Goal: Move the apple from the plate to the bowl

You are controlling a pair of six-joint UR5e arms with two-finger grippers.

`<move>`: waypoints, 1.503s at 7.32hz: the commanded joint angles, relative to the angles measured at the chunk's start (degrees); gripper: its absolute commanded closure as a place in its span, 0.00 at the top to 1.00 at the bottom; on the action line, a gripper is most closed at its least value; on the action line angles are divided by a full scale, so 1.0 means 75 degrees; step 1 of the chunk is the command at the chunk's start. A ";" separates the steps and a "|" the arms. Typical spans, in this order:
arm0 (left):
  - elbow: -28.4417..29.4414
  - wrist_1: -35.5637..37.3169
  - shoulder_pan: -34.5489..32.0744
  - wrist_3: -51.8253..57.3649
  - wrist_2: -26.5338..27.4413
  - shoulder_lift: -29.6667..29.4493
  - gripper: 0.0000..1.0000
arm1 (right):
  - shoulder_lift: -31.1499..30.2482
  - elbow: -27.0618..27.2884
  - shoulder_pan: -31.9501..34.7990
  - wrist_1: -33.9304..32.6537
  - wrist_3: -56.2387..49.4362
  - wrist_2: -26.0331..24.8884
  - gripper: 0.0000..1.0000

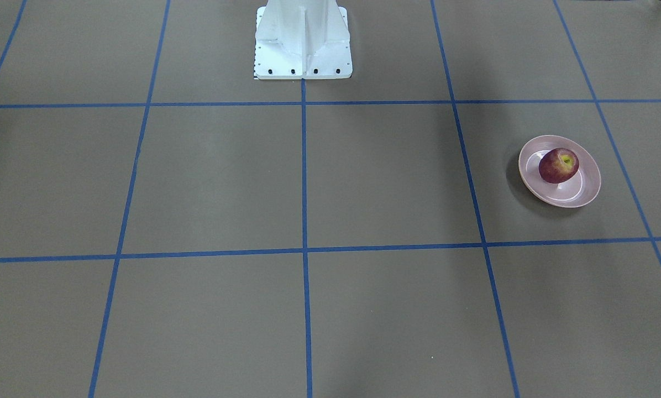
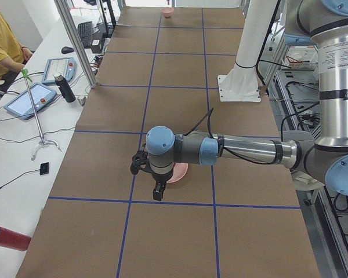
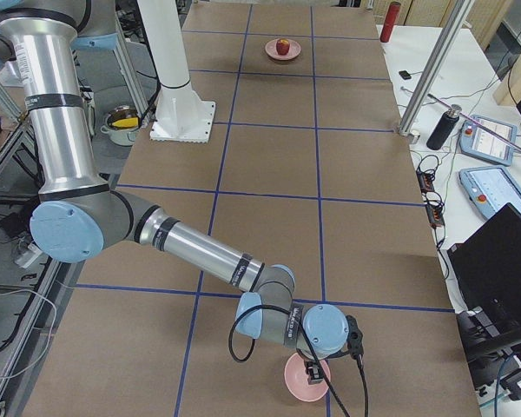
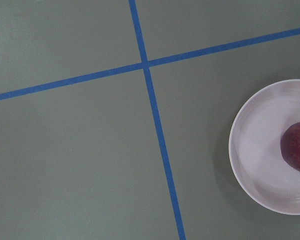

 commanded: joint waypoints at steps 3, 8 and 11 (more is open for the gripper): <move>0.0044 -0.0004 0.0005 0.0000 0.0002 -0.0004 0.98 | 0.0361 -0.1344 0.0112 0.0631 0.1269 -0.0343 1.00; 0.0056 -0.0004 0.0017 0.0000 0.0002 -0.0027 0.98 | 0.0291 -0.2128 0.0089 0.2141 0.4225 -0.0789 0.98; 0.0044 -0.0272 0.0017 -0.0034 0.0002 -0.0027 0.98 | 0.0291 -0.2141 0.0077 0.2178 0.5255 -0.0790 0.96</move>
